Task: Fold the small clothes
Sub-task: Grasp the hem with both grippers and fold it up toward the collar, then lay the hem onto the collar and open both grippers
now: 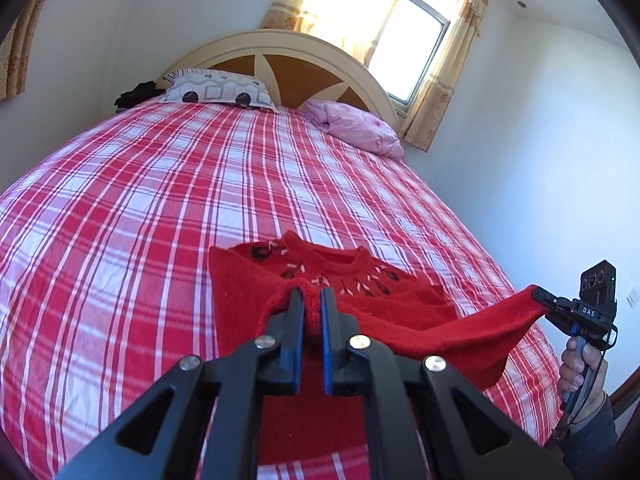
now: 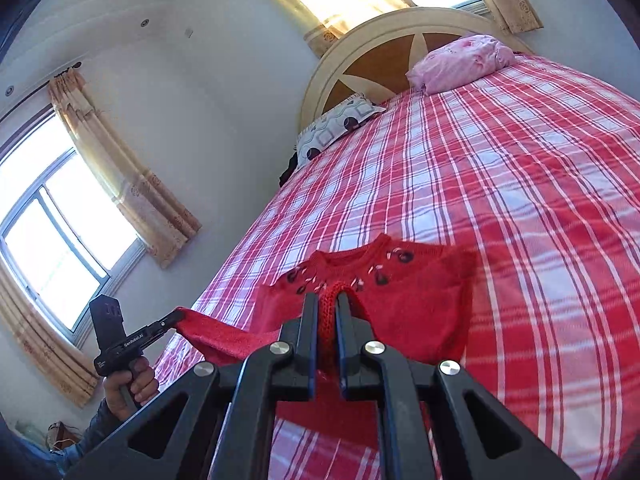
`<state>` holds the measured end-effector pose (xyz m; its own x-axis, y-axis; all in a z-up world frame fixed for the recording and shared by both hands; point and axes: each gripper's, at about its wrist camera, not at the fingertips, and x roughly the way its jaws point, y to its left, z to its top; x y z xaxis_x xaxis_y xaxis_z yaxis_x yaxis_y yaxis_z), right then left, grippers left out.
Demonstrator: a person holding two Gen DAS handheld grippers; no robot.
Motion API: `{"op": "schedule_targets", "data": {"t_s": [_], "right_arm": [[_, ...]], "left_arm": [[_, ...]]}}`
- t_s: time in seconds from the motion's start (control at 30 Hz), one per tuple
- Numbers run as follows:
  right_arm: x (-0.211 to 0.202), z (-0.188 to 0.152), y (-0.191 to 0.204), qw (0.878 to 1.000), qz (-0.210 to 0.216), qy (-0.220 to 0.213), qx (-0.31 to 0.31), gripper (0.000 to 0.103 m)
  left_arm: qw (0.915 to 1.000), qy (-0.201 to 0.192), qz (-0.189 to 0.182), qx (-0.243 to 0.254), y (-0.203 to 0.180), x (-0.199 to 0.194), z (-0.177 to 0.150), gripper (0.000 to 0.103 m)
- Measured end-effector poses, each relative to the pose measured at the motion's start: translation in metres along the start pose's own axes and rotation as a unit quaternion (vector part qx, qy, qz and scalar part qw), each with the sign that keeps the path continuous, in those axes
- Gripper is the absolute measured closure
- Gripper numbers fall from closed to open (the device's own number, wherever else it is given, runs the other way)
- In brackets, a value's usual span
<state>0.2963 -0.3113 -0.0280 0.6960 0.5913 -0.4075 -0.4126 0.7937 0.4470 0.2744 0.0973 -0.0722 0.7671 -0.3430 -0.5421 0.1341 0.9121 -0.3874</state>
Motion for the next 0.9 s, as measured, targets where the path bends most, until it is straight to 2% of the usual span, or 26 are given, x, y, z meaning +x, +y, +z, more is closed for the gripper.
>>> {"op": "schedule_targets", "data": {"t_s": [0.33, 0.6, 0.8, 0.83, 0.87, 0.9], "right_arm": [[0.071, 0.04, -0.046, 0.999, -0.025, 0.021, 0.021, 0.096], [0.14, 0.053, -0.093, 0.996, -0.045, 0.06, 0.047, 0.096], [0.179, 0.059, -0.141, 0.99, -0.043, 0.081, 0.11, 0.094], [0.182, 0.06, -0.145, 0.989, -0.053, 0.08, 0.114, 0.084], [0.184, 0.063, -0.15, 0.988, -0.069, 0.077, 0.117, 0.053], [0.186, 0.065, -0.155, 0.987, -0.077, 0.073, 0.124, 0.035]], "left_arm": [[0.999, 0.032, 0.031, 0.004, 0.019, 0.08, 0.034, 0.096], [0.9957, 0.073, 0.056, 0.0, 0.039, 0.143, 0.032, 0.096], [0.9943, 0.069, 0.08, -0.016, 0.055, 0.165, 0.038, 0.09], [0.994, 0.064, 0.085, -0.023, 0.058, 0.166, 0.041, 0.085], [0.9939, 0.061, 0.087, -0.029, 0.061, 0.167, 0.042, 0.082], [0.9942, 0.058, 0.083, -0.036, 0.064, 0.165, 0.043, 0.077]]}}
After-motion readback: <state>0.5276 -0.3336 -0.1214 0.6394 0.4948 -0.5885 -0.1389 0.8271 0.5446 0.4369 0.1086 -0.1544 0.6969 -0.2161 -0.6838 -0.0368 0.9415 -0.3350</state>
